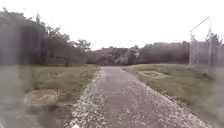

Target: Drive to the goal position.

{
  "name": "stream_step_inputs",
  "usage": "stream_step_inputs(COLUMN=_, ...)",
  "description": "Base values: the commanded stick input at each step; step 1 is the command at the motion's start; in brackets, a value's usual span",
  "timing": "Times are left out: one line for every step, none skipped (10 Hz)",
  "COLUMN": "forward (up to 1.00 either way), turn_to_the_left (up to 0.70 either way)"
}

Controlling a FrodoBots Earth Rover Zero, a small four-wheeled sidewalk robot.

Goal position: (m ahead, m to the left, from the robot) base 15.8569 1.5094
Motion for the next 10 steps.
stream_step_inputs(forward=1.0, turn_to_the_left=-0.19)
stream_step_inputs(forward=1.0, turn_to_the_left=0.0)
stream_step_inputs(forward=1.0, turn_to_the_left=0.0)
stream_step_inputs(forward=1.0, turn_to_the_left=0.0)
stream_step_inputs(forward=1.0, turn_to_the_left=0.0)
stream_step_inputs(forward=1.0, turn_to_the_left=0.0)
stream_step_inputs(forward=1.0, turn_to_the_left=0.0)
stream_step_inputs(forward=1.0, turn_to_the_left=0.0)
stream_step_inputs(forward=1.0, turn_to_the_left=0.0)
stream_step_inputs(forward=1.0, turn_to_the_left=0.0)
